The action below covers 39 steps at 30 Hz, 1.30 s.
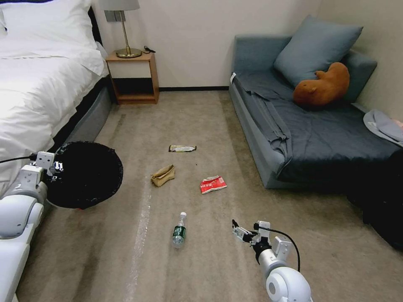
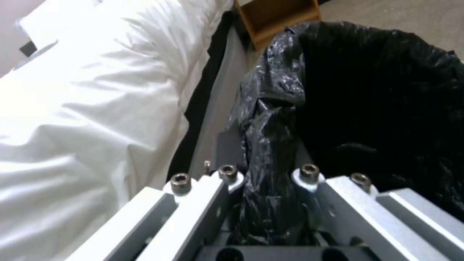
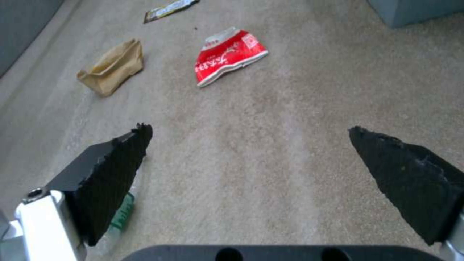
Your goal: Pick up the trash bin, then pick up the garbage on the floor and place it into the trash bin.
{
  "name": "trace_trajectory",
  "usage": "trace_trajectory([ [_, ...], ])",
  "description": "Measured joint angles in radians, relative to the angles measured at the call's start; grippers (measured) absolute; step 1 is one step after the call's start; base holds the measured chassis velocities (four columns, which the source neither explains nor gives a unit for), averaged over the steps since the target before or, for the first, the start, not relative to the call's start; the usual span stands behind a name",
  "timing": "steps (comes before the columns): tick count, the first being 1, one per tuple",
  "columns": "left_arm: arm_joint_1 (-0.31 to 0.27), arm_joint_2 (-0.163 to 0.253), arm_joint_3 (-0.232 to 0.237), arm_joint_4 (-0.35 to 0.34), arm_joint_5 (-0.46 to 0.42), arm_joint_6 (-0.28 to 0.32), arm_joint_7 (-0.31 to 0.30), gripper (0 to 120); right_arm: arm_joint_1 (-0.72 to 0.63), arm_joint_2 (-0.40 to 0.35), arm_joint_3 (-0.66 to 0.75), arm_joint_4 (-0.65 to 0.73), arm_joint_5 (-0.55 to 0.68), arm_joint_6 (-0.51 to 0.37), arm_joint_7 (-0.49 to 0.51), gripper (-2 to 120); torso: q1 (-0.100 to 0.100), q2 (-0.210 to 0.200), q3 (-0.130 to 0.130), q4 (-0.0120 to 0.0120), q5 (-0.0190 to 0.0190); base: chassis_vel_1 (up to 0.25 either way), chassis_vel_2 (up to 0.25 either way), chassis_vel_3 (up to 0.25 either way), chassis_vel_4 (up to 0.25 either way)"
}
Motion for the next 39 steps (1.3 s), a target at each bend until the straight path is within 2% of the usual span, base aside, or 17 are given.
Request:
trace_trajectory([
  [24,-0.004,-0.003,0.004,0.006,-0.001,-0.004,0.001,6,-0.001,-0.002,-0.008,-0.008,-0.006,0.003,-0.004,100,0.0,0.0,0.0,-0.0001,0.0,-0.027,0.03,0.03,-0.033],
  [39,0.003,-0.006,-0.011,0.012,0.0,-0.009,0.002,6,-0.003,-0.005,-0.014,-0.01,-0.012,0.005,-0.008,100,0.0,0.0,0.0,0.0,0.0001,-0.033,0.031,0.032,-0.028],
])
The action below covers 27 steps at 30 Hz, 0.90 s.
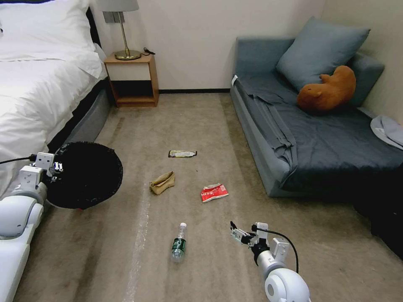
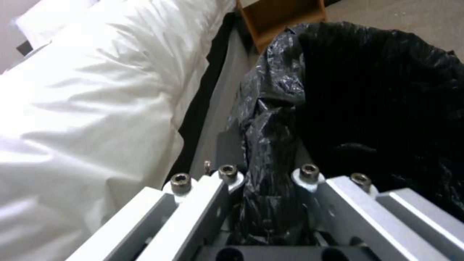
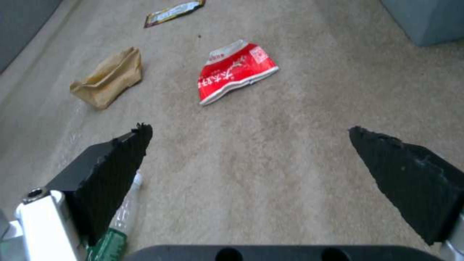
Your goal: Pick up the trash bin, then pick up the garbage on the floor and place it into the trash bin.
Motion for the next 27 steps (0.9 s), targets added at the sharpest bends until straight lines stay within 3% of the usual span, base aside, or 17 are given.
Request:
trace_trajectory([
  [27,0.013,0.0,-0.016,0.001,-0.001,-0.009,0.003,6,-0.009,0.0,-0.009,-0.003,-0.021,0.004,-0.007,100,0.0,0.0,0.0,0.0,0.0,-0.029,0.024,0.028,-0.025],
])
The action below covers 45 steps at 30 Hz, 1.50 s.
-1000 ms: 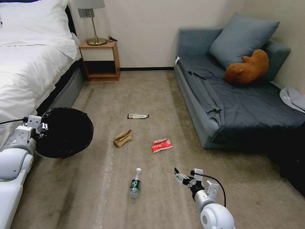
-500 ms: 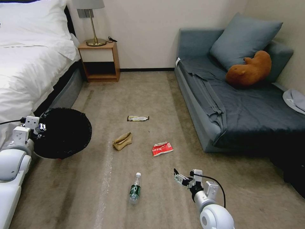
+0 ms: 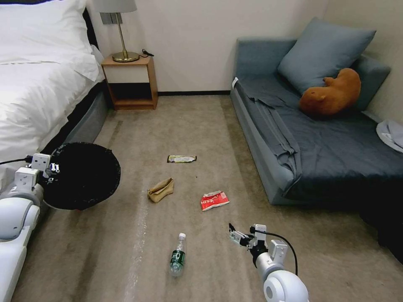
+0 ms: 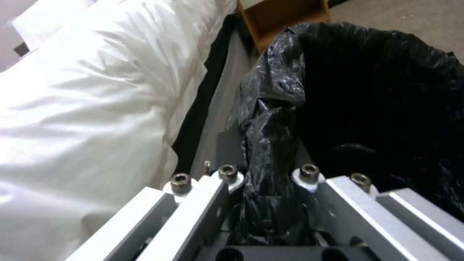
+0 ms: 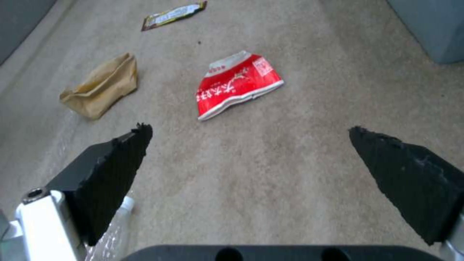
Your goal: Pick up the trash bin, then pick up the garbage on the floor and place it into the trash bin.
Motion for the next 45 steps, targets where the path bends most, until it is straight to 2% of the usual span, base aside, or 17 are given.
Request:
trace_trajectory([
  [15,-0.017,0.0,0.006,0.019,0.0,-0.002,0.001,6,0.016,0.0,-0.008,-0.019,-0.001,0.0,-0.001,100,0.0,0.0,0.0,0.0,0.0,-0.012,0.009,0.014,-0.008],
  [45,-0.013,-0.002,0.002,0.019,-0.002,-0.003,-0.001,6,0.012,-0.005,-0.02,-0.025,-0.01,0.002,-0.002,100,0.0,0.0,0.0,0.0,0.0,-0.021,0.024,0.022,-0.021],
])
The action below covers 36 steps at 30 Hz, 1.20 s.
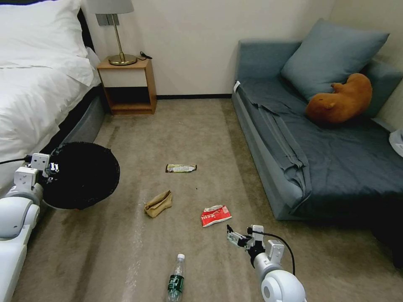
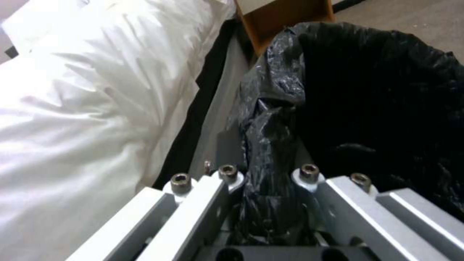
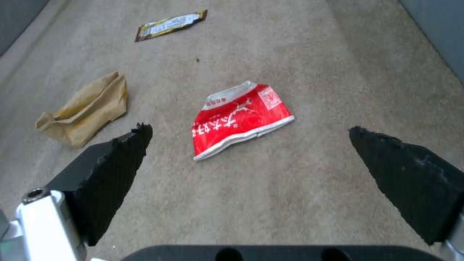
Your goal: Pick up the trash bin, then pick up the garbage on the floor and place it into the trash bin.
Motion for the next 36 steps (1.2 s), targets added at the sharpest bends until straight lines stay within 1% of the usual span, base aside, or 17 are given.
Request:
trace_trajectory([
  [15,-0.007,0.002,0.001,0.022,-0.002,-0.009,0.001,6,0.01,0.003,-0.014,-0.016,-0.015,-0.001,-0.005,100,0.0,0.0,0.0,0.0,0.0,-0.038,0.031,0.034,-0.025],
  [24,-0.013,0.004,0.003,0.028,-0.004,-0.009,0.001,6,0.017,-0.016,-0.033,-0.03,-0.025,-0.001,-0.012,100,0.0,0.0,0.0,0.0001,0.0,-0.021,0.03,0.028,-0.031],
  [27,-0.013,0.004,0.003,0.034,-0.005,-0.01,0.001,6,0.002,-0.038,-0.069,-0.032,-0.049,0.015,-0.049,100,0.0,0.0,0.0,-0.0001,0.0,0.0,0.0,0.0,0.0],
  [30,-0.013,0.004,0.002,0.037,-0.005,-0.011,0.001,6,0.003,-0.045,-0.093,-0.031,-0.054,0.016,-0.061,100,0.0,0.0,0.0,-0.0001,-0.0001,0.0,0.0,0.0,0.0],
  [36,-0.012,0.008,-0.004,0.039,-0.008,-0.012,0.0,6,0.046,-0.057,-0.192,-0.066,-0.071,-0.006,-0.079,100,0.0,0.0,0.0,0.0,-0.0001,0.0,0.0,0.0,0.0],
])
